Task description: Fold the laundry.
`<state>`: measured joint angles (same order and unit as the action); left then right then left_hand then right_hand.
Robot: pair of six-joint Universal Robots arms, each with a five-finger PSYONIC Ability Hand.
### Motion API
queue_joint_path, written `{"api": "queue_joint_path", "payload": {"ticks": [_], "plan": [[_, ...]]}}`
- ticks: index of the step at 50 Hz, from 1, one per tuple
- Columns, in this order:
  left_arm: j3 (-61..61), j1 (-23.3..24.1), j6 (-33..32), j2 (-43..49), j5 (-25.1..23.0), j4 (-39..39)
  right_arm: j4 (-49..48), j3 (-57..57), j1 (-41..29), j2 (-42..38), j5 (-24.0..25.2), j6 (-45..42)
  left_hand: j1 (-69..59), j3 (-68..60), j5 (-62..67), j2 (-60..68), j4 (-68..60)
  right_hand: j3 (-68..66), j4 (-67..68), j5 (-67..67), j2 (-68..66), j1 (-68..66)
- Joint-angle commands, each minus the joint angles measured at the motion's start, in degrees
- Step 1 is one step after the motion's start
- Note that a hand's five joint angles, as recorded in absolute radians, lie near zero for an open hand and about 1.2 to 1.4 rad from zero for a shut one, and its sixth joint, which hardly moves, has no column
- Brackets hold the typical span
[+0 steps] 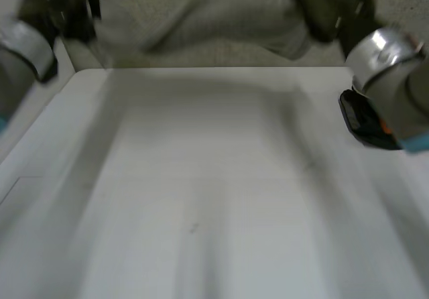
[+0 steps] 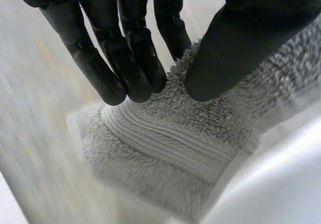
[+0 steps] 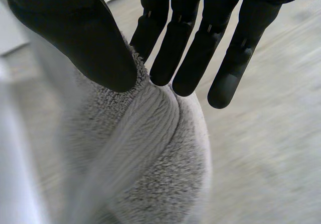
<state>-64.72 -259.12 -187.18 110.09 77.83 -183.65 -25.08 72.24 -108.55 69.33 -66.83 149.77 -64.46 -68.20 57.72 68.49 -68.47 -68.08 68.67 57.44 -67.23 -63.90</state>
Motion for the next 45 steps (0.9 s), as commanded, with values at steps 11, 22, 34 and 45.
{"api": "queue_joint_path", "payload": {"ticks": [11,22,34,45], "plan": [[-11.65,-1.65,-15.15,17.18,0.83,3.3,12.42,16.88,-1.66,-14.31,-0.31,-20.48,8.92,12.67,-12.18,-12.95,12.94,-11.92,11.33,12.56,-12.77,-16.1],[-23.33,-1.92,-11.89,5.14,0.39,-1.1,12.6,18.02,-2.01,-10.27,-1.9,-13.9,37.59,41.34,-40.86,-41.63,41.61,-11.92,11.33,12.56,-12.77,-16.1],[-34.5,-3.76,-20.24,3.9,0.57,-1.45,11.89,18.73,-1.22,-9.39,-1.9,-9.85,22.1,25.85,-25.37,-26.14,26.12,-11.92,11.33,12.56,-12.77,-16.1],[-27.39,-4.2,-20.86,10.23,-0.05,-2.07,12.16,19.16,-1.57,-9.39,-1.9,-9.85,28.01,31.76,-31.27,-32.04,32.03,-11.92,11.33,12.56,-12.77,-16.1]]}}
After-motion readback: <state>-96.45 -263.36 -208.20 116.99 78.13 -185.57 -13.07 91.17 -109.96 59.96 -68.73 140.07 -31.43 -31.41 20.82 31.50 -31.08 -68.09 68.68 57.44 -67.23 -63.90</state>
